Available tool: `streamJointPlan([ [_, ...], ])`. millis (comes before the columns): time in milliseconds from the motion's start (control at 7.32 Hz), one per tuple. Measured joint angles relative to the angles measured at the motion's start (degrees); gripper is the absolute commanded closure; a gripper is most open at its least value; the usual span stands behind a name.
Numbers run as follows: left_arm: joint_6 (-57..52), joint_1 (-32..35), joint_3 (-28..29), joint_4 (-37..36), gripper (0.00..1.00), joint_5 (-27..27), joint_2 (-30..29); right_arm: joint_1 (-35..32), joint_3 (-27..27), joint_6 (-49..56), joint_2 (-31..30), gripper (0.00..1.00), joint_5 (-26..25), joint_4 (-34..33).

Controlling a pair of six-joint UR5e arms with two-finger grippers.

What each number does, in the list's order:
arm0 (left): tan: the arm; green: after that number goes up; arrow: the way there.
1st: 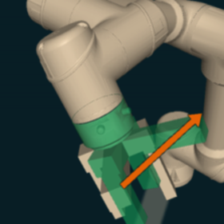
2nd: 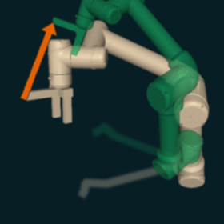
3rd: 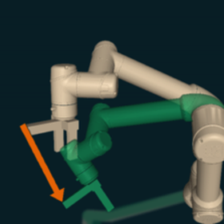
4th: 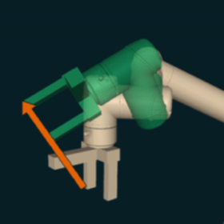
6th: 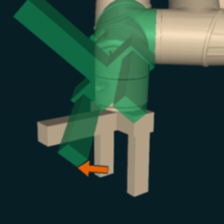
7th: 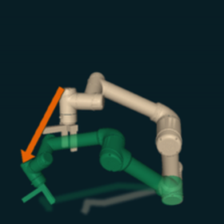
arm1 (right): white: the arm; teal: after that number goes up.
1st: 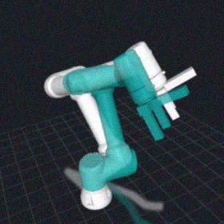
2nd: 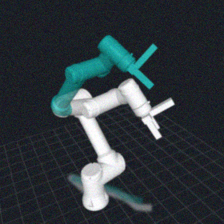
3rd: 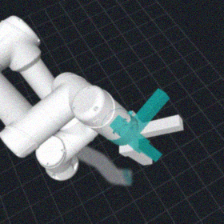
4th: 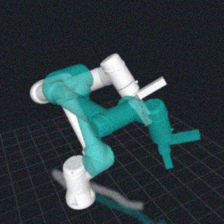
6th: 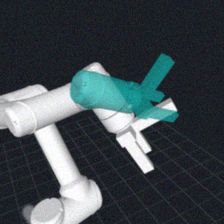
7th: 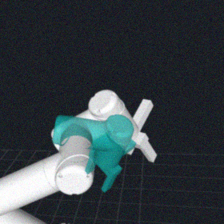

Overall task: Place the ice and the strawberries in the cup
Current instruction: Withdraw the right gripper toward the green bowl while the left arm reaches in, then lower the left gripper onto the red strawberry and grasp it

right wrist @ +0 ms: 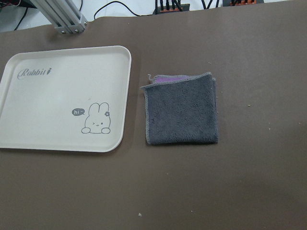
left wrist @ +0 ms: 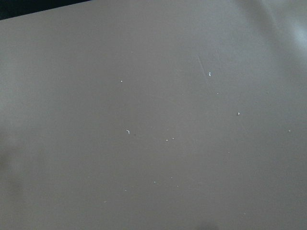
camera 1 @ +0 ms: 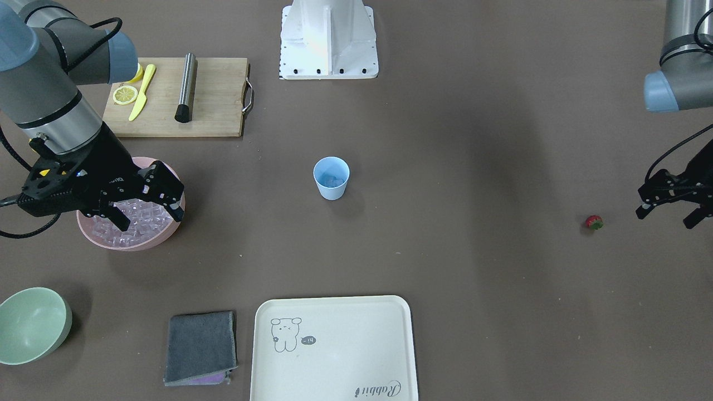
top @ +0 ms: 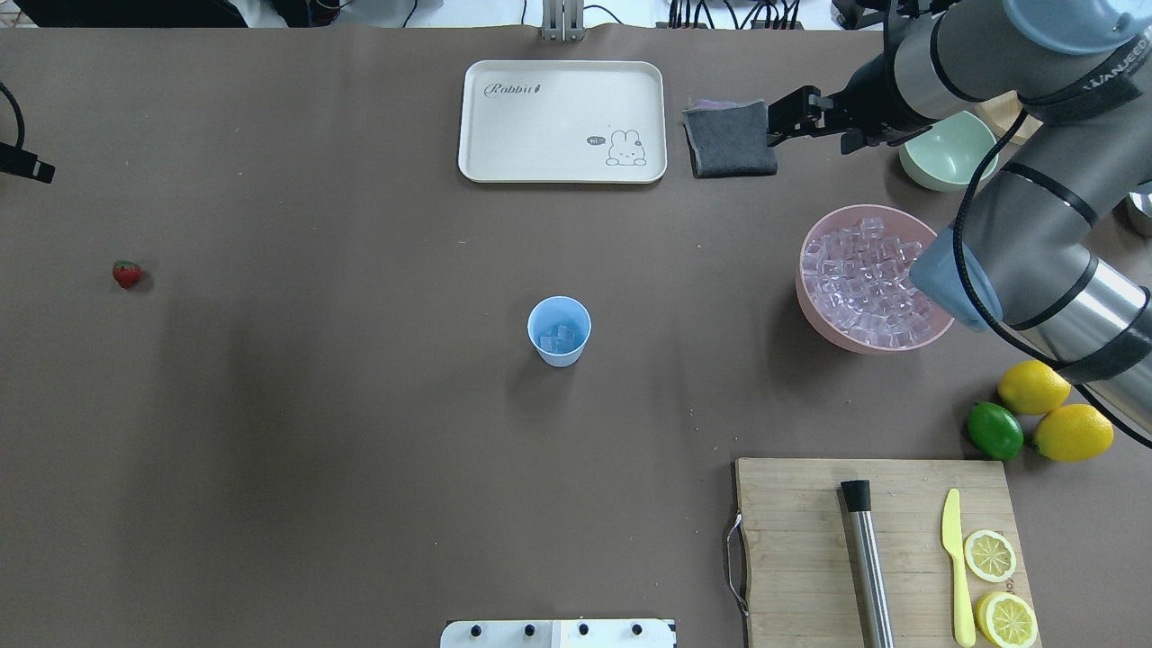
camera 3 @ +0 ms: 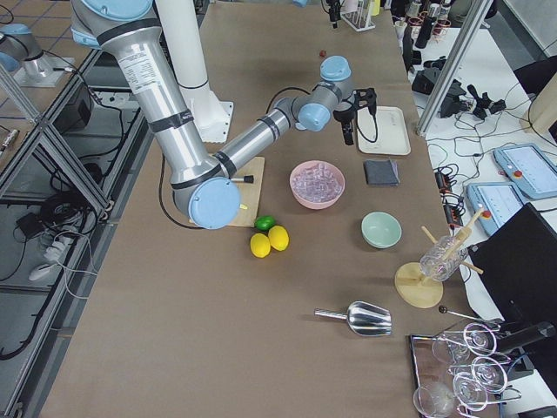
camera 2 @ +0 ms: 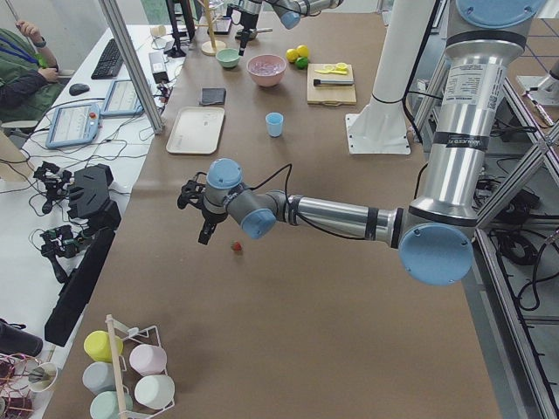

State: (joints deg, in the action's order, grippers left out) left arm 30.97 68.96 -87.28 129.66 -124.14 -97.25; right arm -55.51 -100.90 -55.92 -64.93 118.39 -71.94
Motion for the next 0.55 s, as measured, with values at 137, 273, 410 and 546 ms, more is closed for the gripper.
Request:
streamJointPlan([
  [137, 2.86, -2.98, 0.07, 2.90, 0.02, 3.50, 1.05, -0.31, 0.16, 0.33, -0.58, 0.01, 0.25, 0.02],
  [273, 4.49, -5.31, 0.25, 4.41, 0.02, 5.85, 1.65, -0.52, 0.27, 0.42, -1.07, 0.01, 0.44, 0.06],
  [410, 5.96, -7.12, 0.62, 5.58, 0.02, 6.94, 2.11, -0.60, 0.37, 0.45, -1.41, 0.01, 0.54, 0.08],
  [546, 7.99, -8.96, 1.22, 7.55, 0.02, 8.07, 2.61, -0.63, 0.40, 0.48, -1.69, 0.01, 0.59, 0.09],
])
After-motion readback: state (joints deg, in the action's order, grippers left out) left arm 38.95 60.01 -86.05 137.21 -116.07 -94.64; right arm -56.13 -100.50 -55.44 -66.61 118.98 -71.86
